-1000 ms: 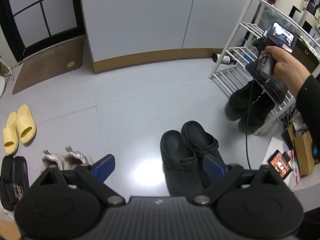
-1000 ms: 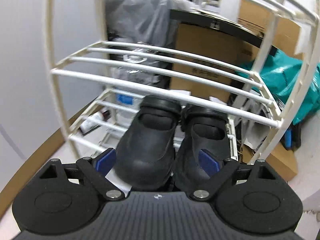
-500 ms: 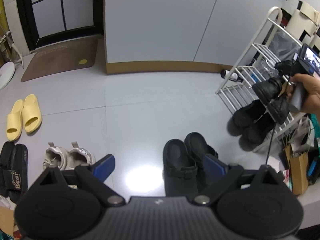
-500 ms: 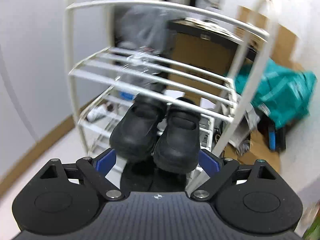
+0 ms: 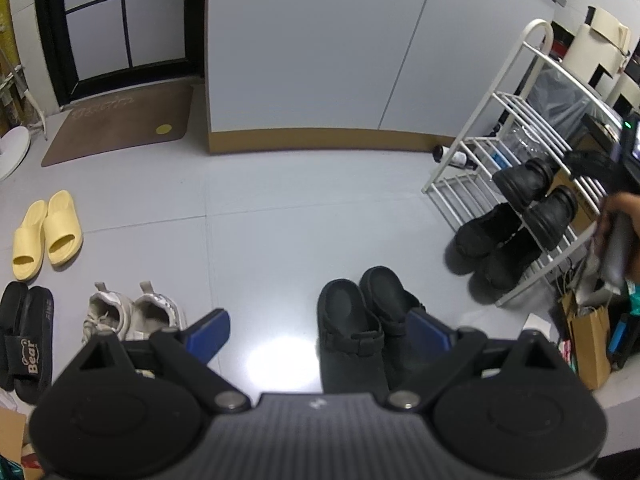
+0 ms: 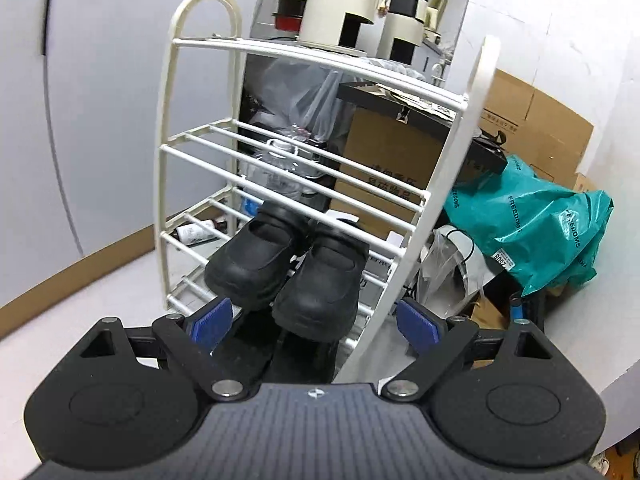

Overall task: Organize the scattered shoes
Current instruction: 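Withdraw the right tool from the rack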

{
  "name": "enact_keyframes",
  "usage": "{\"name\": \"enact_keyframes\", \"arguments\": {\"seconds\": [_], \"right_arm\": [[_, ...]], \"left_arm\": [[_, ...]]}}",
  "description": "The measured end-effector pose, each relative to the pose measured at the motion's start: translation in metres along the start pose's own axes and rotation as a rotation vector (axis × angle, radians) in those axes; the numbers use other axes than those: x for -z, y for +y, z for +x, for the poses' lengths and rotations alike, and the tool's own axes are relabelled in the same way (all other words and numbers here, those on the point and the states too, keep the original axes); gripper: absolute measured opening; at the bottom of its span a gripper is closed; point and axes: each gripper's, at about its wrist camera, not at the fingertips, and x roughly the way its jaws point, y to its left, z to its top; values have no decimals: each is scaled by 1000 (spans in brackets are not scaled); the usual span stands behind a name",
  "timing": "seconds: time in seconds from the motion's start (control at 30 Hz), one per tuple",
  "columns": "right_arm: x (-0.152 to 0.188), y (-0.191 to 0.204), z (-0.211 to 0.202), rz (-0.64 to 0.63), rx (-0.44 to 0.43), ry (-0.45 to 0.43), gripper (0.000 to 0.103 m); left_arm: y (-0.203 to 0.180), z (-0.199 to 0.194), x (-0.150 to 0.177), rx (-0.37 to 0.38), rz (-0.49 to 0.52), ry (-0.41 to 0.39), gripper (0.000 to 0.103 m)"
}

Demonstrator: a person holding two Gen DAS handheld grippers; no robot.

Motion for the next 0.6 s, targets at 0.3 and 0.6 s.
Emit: {"name": "enact_keyframes", "arguments": {"seconds": [0.3, 0.6], "right_arm": [[7, -26, -46, 28, -78, -13, 92], [12, -53, -96, 82, -208, -22, 93]], "left_arm": [[-2, 0, 3, -2, -2, 3, 96], [20, -2, 2, -45, -39, 1, 97]]}}
